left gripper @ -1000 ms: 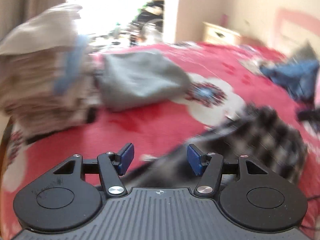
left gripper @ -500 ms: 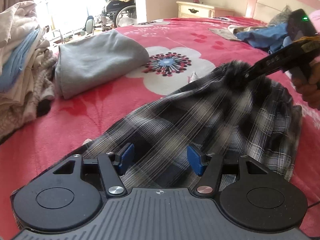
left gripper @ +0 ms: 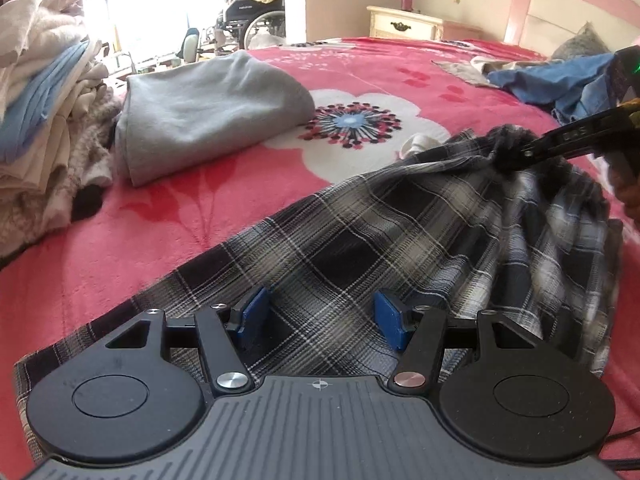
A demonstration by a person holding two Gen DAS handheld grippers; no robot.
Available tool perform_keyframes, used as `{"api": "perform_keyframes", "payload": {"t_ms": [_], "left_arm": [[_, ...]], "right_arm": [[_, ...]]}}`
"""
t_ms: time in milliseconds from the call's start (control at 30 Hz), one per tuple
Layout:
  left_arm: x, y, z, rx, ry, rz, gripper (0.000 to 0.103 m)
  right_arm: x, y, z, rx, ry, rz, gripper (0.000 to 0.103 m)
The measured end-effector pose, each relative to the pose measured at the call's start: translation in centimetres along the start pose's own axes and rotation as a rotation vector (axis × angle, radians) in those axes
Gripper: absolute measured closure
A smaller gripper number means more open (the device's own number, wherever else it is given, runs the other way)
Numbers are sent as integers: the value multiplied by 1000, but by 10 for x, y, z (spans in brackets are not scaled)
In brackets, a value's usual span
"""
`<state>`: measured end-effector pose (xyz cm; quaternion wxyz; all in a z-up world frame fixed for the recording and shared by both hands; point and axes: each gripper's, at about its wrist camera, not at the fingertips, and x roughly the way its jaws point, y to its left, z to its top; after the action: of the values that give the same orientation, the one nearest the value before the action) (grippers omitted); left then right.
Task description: Fold clothes
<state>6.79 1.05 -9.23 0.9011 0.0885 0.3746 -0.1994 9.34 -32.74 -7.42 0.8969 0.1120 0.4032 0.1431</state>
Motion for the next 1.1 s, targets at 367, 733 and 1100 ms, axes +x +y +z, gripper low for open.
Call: {"api": "perform_keyframes", "payload": {"t_ms": [367, 733, 1100], "left_arm": [[-29, 13, -11, -52, -19, -22, 44], [-51, 25, -23, -62, -20, 26, 44], [-72, 37, -62, -55, 56, 132, 44]], "right_arm": [[10, 35, 4, -165, -22, -24, 97], [-56, 63, -18, -333, -46, 46, 97], [-65, 81, -72, -478, 101, -98, 98]]}}
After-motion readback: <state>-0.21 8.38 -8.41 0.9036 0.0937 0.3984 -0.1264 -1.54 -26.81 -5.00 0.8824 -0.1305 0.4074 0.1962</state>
